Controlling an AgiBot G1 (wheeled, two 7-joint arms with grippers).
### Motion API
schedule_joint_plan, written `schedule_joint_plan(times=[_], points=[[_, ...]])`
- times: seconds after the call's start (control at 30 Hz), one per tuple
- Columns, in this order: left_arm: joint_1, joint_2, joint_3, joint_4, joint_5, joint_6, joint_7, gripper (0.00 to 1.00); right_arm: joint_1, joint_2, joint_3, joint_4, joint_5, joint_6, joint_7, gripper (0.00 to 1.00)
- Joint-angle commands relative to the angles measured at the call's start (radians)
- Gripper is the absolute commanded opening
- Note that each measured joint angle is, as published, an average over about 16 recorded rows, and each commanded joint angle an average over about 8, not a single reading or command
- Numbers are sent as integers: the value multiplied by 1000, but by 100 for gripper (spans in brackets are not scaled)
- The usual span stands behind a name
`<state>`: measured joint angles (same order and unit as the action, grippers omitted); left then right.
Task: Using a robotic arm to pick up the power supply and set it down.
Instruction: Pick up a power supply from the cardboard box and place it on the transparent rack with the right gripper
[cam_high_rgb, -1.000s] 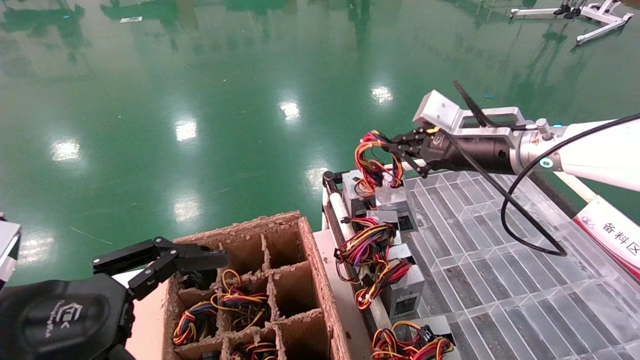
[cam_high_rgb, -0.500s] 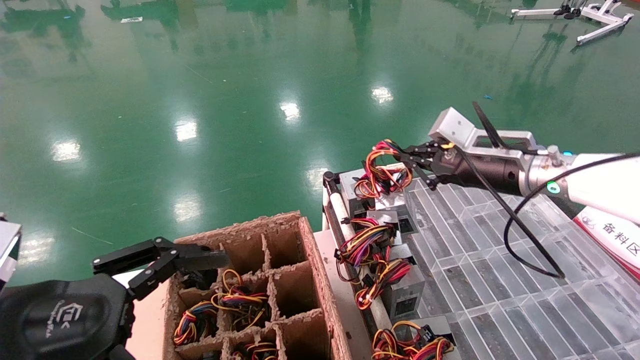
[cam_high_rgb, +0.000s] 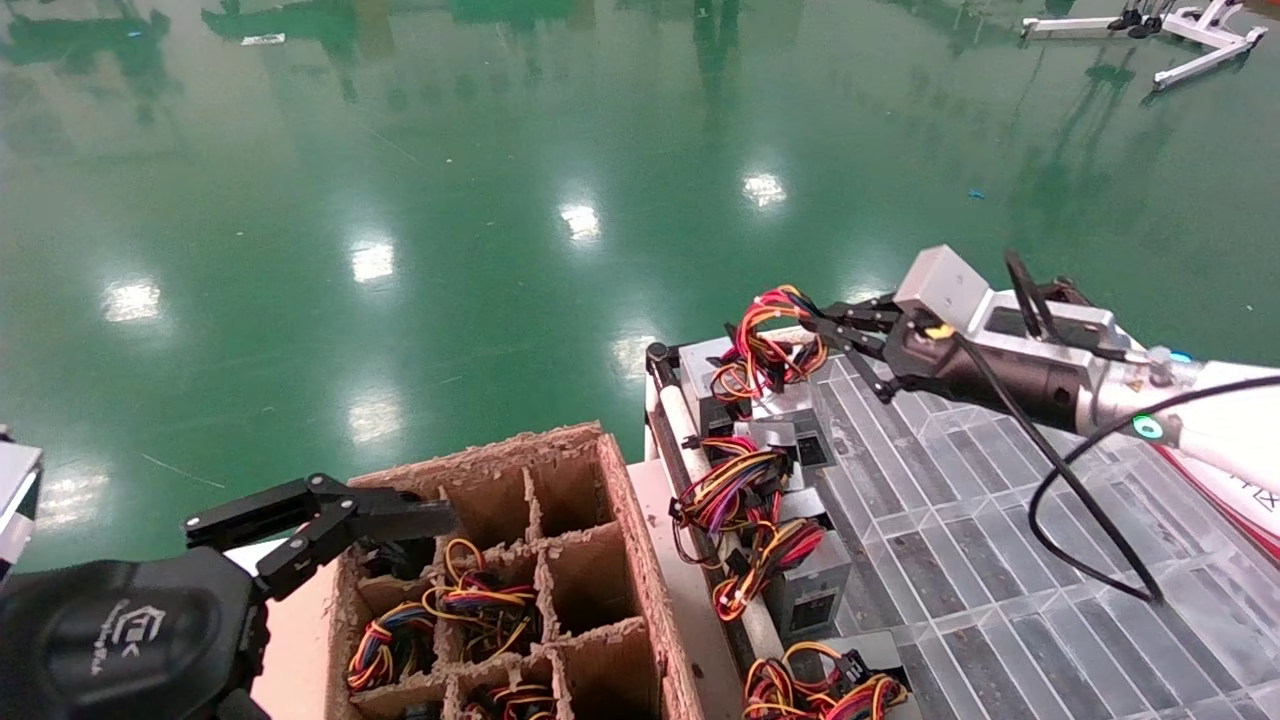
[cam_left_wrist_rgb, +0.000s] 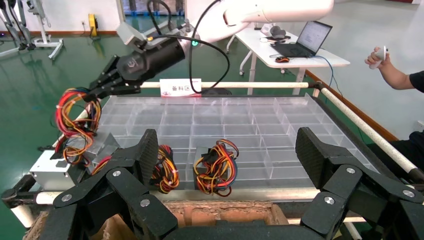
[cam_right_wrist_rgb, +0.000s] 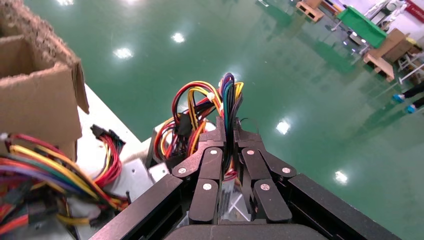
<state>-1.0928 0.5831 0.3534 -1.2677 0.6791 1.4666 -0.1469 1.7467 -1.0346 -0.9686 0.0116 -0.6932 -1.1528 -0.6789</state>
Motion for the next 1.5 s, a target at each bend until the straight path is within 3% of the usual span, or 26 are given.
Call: schedule_joint_plan(times=[0.03, 0.73, 1.17, 1.5], points=[[0, 0, 0, 0, 0, 0, 0, 100, -11, 10, 6, -2, 8, -10, -25, 0], [0, 0, 0, 0, 0, 0, 0, 100, -61, 80, 48, -17, 69, 15, -97, 0], [0, 0, 0, 0, 0, 0, 0, 100, -73, 106, 40, -7, 58, -43, -114, 0], [0, 0, 1, 0, 0, 0, 0, 100, -67, 67, 36, -11, 52, -5, -106, 0]])
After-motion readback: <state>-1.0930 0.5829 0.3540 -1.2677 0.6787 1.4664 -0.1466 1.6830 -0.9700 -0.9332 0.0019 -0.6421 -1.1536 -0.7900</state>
